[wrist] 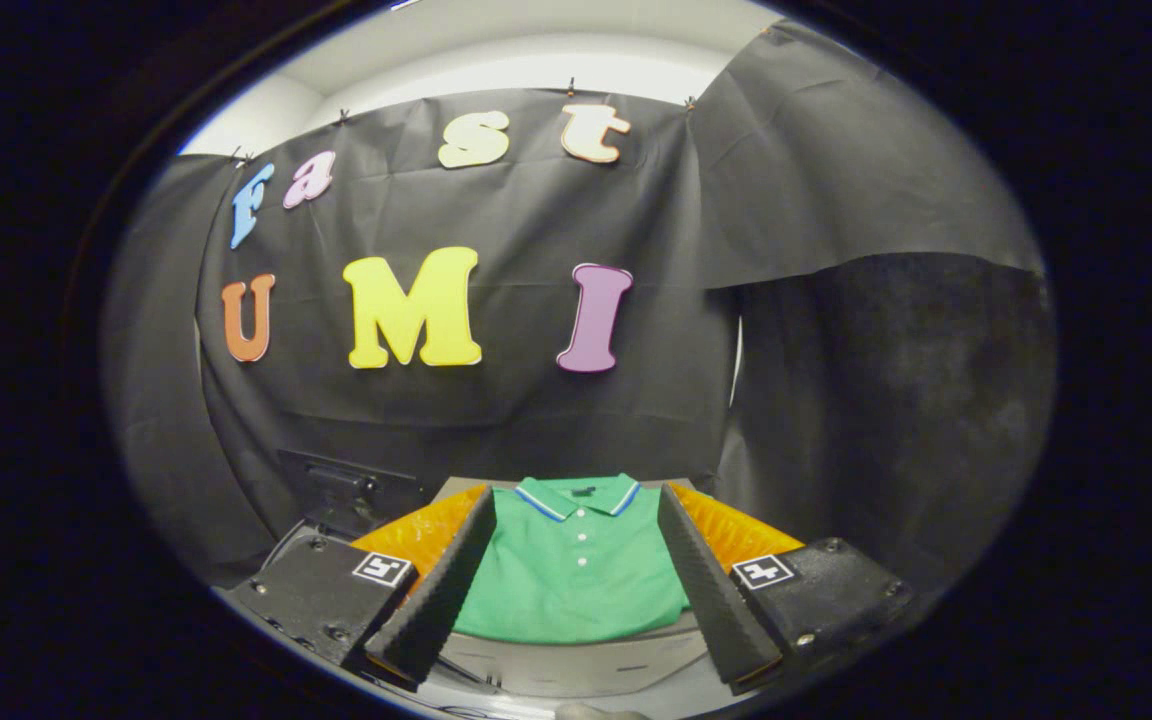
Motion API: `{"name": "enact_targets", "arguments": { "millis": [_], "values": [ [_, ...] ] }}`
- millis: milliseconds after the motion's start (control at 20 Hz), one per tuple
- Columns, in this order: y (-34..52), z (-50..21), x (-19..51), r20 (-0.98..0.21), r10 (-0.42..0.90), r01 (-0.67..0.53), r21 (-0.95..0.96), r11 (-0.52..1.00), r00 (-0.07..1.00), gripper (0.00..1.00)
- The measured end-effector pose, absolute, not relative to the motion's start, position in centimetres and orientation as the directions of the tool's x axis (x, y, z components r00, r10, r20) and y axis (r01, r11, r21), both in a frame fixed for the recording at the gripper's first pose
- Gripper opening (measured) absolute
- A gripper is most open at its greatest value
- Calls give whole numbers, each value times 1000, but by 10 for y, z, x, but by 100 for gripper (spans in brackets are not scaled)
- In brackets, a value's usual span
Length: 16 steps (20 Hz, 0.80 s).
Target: Put the clothes into the washing machine and then close the washing machine lid.
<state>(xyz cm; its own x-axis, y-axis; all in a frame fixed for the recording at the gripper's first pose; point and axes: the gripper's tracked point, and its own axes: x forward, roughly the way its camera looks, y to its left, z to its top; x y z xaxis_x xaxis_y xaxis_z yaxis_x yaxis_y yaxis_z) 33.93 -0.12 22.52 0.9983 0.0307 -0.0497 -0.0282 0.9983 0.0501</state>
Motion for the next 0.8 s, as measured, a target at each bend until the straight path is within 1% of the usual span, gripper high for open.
{"name": "enact_targets", "arguments": {
  "millis": [350,600,800],
  "values": [
    [-6,206,424,-180,70,-61,54,997,981,100],
    [-2,170,461,-330,86,-81,27,996,940,100],
    [3,140,478,-448,94,-83,43,996,889,100]
  ]
}}
